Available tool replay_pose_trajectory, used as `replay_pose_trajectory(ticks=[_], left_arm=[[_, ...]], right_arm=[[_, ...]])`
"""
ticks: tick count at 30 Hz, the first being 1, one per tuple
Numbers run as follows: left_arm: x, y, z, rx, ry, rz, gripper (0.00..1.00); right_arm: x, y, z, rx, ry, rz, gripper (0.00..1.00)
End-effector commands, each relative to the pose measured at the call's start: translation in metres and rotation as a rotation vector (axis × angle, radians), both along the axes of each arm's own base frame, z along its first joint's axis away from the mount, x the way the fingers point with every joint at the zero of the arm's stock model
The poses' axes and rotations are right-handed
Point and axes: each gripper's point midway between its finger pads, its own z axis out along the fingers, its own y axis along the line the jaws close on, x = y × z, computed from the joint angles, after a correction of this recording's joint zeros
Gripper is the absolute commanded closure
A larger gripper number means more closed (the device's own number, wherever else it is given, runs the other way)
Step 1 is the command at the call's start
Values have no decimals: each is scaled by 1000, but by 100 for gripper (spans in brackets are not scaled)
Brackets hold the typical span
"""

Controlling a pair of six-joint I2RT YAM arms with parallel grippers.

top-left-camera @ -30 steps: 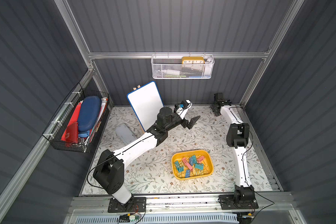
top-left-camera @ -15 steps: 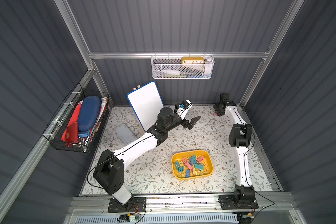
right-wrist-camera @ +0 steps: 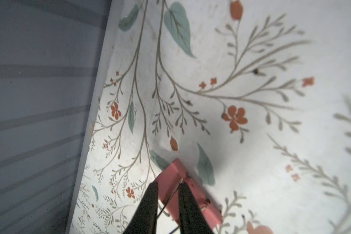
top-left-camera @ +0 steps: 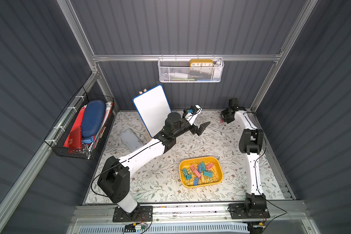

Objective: Put the binder clips in the storage box
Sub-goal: Pick up the binder clip at the center of the board.

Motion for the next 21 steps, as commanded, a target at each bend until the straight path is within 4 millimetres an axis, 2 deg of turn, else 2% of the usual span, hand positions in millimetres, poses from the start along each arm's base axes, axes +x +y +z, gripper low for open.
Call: replay_pose_trajectory(ticks=[1, 6, 8, 11, 14, 18, 21], left_arm=[[-3, 0, 7, -10, -22, -3, 1], [-4, -1, 8, -12, -21, -6, 1], [-4, -2, 6, -9, -20, -3, 1], [-5, -2, 7, -10, -22, -2, 1], [-4, -3, 5, -7, -22, 0, 1], [-4, -4, 4, -4, -19, -3, 1], [-4, -4, 3, -2, -19, -1, 1]], right_arm=[[-19, 28, 22, -11, 10, 128, 77], [-29, 23, 60, -160, -103, 201, 74], [-33, 28, 69, -206, -142, 253, 71], [-45, 42, 68, -264, -133, 358, 65], [-54, 50, 65, -382, -106, 453, 54], [-54, 43, 55, -553, -59, 515, 40], [-50, 38, 45, -628, 2, 548, 39]])
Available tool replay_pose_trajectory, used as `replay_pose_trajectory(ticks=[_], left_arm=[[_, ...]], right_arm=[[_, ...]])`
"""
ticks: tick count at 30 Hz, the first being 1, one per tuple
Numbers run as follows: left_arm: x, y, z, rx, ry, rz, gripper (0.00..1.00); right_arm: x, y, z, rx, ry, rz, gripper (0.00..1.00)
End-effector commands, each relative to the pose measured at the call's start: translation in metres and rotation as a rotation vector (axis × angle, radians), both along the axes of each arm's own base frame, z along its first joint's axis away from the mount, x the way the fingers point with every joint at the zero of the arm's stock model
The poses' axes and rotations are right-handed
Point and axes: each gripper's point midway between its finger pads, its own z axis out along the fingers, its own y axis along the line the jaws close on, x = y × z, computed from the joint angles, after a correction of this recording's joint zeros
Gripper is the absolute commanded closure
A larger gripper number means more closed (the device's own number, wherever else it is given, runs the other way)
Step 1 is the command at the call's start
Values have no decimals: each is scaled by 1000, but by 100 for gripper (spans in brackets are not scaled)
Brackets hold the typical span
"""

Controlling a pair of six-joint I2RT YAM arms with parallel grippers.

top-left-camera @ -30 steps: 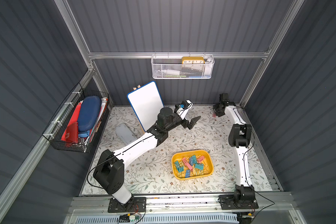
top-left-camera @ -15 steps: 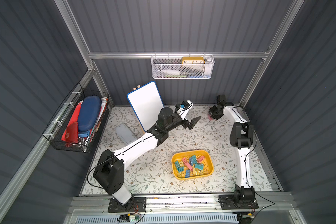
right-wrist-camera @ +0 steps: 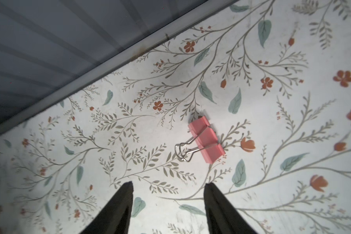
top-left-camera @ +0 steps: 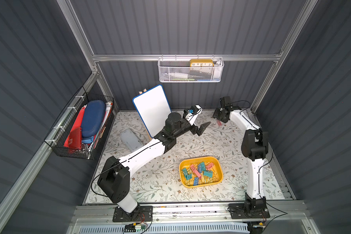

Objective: Put the binder clips in the storage box
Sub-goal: Pick up the binder clip at the center of the board.

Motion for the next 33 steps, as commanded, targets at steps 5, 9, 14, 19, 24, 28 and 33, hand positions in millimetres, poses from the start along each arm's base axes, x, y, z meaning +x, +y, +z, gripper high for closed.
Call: replay_pose_trajectory(ticks=[5, 9, 14, 19, 24, 28, 33], left_arm=[[-2, -3, 2, 2, -20, 1, 1], [-3, -3, 3, 1, -22, 0, 1], [-3, -2, 5, 0, -24, 0, 1], [-4, -3, 5, -1, -23, -2, 1], [-4, -3, 6, -1, -26, -2, 1], [-5, -3, 6, -2, -26, -4, 1], [-5, -4, 4, 1, -23, -7, 1]], right_arm=[[4, -29, -30, -229, 146, -17, 40], [7, -34, -36, -259, 175, -37, 47], [5, -38, -38, -271, 181, -60, 71], [5, -34, -38, -259, 180, -39, 92], [2, -32, -33, -248, 165, -28, 100], [-2, -31, -19, -244, 141, -27, 90], [-10, -30, 0, -207, 82, -75, 75]])
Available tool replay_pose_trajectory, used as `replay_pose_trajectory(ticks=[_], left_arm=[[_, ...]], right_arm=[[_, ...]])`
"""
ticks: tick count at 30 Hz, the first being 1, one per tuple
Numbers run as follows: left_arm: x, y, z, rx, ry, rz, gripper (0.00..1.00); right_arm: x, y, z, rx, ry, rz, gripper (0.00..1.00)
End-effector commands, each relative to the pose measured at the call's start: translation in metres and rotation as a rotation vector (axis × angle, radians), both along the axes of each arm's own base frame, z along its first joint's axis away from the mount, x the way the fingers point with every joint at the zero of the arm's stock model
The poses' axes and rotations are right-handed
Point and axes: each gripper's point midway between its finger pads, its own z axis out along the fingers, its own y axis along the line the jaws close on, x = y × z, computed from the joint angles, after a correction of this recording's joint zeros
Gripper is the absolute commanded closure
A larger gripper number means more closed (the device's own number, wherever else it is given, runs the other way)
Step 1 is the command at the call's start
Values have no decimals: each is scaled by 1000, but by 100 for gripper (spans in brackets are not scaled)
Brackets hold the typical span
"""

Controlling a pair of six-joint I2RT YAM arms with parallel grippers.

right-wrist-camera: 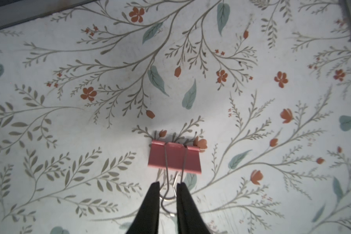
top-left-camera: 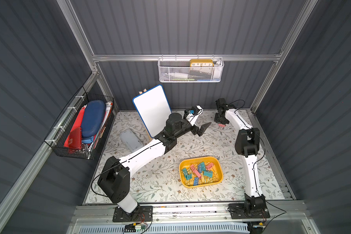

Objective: Put the binder clips in the storage box
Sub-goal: Pick up the binder clip at the center of the board.

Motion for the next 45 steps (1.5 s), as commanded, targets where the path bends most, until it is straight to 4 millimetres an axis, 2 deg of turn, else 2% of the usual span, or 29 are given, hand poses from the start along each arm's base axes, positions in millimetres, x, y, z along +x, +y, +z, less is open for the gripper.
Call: replay_pose_trajectory(ticks=[1, 4, 9, 15, 19, 22, 27, 31, 33, 35, 38, 41, 45], left_arm=[[-2, -1, 5, -2, -19, -5, 1], [-2, -2, 4, 1, -21, -2, 1], [-3, -3, 3, 2, -19, -5, 1], [-3, -2, 5, 1, -25, -3, 1], [-4, -2, 5, 4, -28, -2, 1], [-4, -1, 5, 5, -29, -1, 1], [-4, -2, 5, 5, -30, -3, 1], [-4, -2, 6, 3, -32, -3, 1], [-4, -2, 6, 3, -32, -3, 1], [-4, -2, 5, 4, -29, -2, 1], [-3, -3, 4, 6, -27, -4, 1], [-4, -4, 3, 6, -25, -6, 1], [-4, -4, 3, 8, -26, -6, 1]], right_arm=[[3, 2, 31, 36, -103, -46, 74], [-6, -2, 29, 113, -119, -158, 65], [-11, -9, 19, 355, -175, -366, 53], [2, 2, 4, 603, -248, -485, 50], [6, 6, -8, 662, -249, -529, 49], [7, 7, -14, 674, -246, -540, 54], [2, 5, -20, 674, -241, -564, 77], [-1, 1, -22, 667, -237, -570, 84], [-2, 2, -23, 674, -228, -569, 79], [-1, 4, -24, 687, -224, -564, 66], [2, 6, -26, 703, -217, -561, 54], [6, 11, -30, 733, -206, -563, 52], [7, 17, -41, 769, -175, -580, 54]])
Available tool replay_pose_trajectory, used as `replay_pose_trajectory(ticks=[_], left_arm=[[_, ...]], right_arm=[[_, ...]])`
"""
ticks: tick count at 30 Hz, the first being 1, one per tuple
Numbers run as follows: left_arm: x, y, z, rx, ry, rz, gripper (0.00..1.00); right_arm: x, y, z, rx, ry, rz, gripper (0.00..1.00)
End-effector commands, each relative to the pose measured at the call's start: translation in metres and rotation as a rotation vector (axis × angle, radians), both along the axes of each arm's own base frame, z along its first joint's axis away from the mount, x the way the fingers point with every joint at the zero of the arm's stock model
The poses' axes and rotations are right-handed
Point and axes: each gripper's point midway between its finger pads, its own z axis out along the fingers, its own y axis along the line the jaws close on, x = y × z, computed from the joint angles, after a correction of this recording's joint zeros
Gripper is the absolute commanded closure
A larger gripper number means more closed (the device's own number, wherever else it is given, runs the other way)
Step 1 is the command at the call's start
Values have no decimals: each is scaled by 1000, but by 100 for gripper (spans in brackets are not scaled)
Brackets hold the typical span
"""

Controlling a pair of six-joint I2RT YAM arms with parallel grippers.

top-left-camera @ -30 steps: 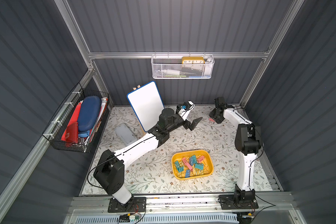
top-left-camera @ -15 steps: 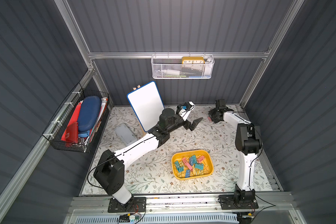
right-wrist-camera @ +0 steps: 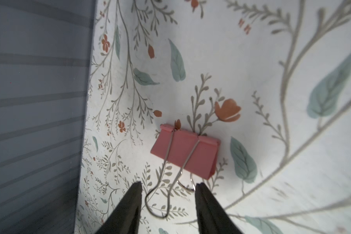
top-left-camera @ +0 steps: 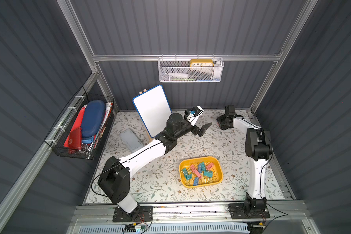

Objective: Put the binder clips in the storage box
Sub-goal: Pick up the binder clip at the center of the board.

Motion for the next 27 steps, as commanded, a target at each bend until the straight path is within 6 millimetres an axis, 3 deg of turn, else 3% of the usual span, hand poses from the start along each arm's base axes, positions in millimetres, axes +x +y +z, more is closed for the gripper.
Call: replay_pose_trajectory(ticks=[1, 14, 22, 27], left_arm=[[-2, -1, 4, 3, -20, -3, 1], [-3, 1, 7, 0, -28, 0, 1], [-4, -1, 7, -3, -24, -6, 1], [-8, -2, 7, -13, -3, -30, 1]], right_arm=[[1, 2, -11, 33, 25, -11, 55], [-3, 3, 0, 6, 18, 34, 98], [-14, 3, 51, -89, -43, 146, 100], [-45, 32, 78, -110, -53, 294, 100]])
